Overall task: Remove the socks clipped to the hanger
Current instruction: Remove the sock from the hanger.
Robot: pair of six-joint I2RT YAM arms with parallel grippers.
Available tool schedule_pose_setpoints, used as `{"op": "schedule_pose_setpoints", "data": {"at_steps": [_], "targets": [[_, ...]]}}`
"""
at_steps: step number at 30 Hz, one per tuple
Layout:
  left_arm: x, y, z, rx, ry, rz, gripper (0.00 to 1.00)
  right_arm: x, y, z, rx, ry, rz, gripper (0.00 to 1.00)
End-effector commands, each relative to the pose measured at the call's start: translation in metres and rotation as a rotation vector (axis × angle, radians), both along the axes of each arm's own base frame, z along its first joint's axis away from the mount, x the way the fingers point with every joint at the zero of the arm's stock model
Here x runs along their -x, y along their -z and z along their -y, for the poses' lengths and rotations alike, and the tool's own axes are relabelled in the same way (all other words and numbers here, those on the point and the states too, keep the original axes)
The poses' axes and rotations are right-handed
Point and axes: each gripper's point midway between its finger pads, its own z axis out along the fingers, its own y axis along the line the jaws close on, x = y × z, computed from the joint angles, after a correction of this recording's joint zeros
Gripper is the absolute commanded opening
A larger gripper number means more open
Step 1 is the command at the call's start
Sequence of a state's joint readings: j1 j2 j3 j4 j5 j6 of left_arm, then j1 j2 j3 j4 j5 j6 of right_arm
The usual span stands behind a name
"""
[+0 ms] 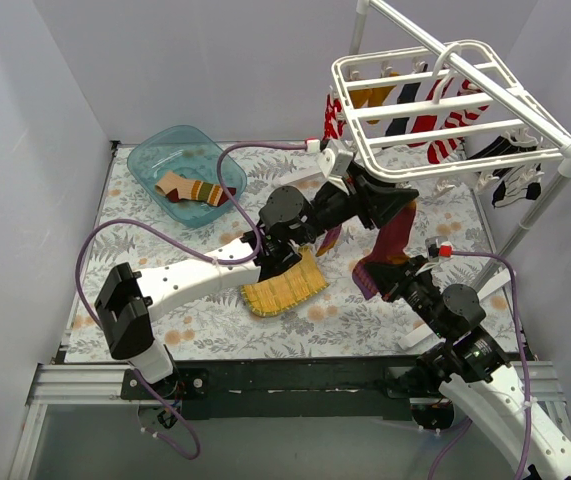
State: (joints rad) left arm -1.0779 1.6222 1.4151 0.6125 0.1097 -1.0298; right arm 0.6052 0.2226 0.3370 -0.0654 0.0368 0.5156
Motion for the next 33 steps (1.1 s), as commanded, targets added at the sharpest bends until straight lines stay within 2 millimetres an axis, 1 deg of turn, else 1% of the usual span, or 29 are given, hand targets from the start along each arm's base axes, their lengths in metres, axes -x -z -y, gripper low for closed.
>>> {"op": "schedule_pose_setpoints", "data": {"at_steps": [1,3,4,7,8,11,13,21,23,24,25,27,28,29,31,33], "targets": [[0.009,-0.019,-0.005,0.060,0.014,0.033,0.30,0.002,-0.021,-0.002,-0.034,-0.011,0.049,0.01],[0.009,-0.019,-0.005,0.064,0.012,0.031,0.22,0.001,-0.019,-0.002,-0.031,-0.011,0.046,0.01],[0.009,-0.019,-0.006,0.066,0.012,0.031,0.15,0.001,-0.019,-0.002,-0.032,-0.011,0.047,0.01],[0.011,-0.019,-0.007,0.070,0.015,0.034,0.07,0.001,-0.017,-0.001,-0.033,-0.010,0.042,0.01],[0.011,-0.019,-0.007,0.071,0.015,0.035,0.03,0.001,-0.017,-0.001,-0.031,-0.010,0.040,0.01],[0.012,-0.018,-0.006,0.068,0.020,0.033,0.00,0.001,-0.014,0.000,-0.031,-0.002,0.032,0.01],[0.012,-0.018,-0.006,0.067,0.020,0.033,0.00,0.001,-0.010,0.000,-0.029,0.001,0.023,0.01],[0.011,-0.015,-0.006,0.059,0.015,0.024,0.01,0.001,-0.007,0.005,-0.025,0.025,0.014,0.01],[0.009,-0.013,-0.005,0.053,0.011,0.016,0.09,0.001,-0.008,0.006,-0.028,0.028,0.019,0.01],[0.008,-0.009,-0.004,0.044,0.008,0.009,0.18,0.001,-0.009,0.006,-0.028,0.030,0.022,0.01],[0.009,-0.010,-0.006,0.044,0.008,0.009,0.36,0.001,-0.009,0.007,-0.027,0.030,0.022,0.01],[0.010,-0.003,-0.007,0.031,0.013,0.003,0.54,0.001,-0.012,0.008,-0.022,0.035,0.029,0.01],[0.011,-0.002,-0.008,0.030,0.013,0.002,0.68,0.000,-0.012,0.008,-0.018,0.038,0.031,0.01],[0.014,0.003,-0.011,0.023,0.016,-0.001,0.73,0.000,-0.013,0.008,-0.017,0.038,0.030,0.01],[0.018,0.004,-0.015,0.021,0.024,0.006,0.83,0.000,-0.014,0.009,-0.016,0.041,0.034,0.01],[0.023,0.010,-0.020,0.004,0.030,0.007,0.87,0.000,-0.015,0.009,-0.015,0.042,0.035,0.01]]}}
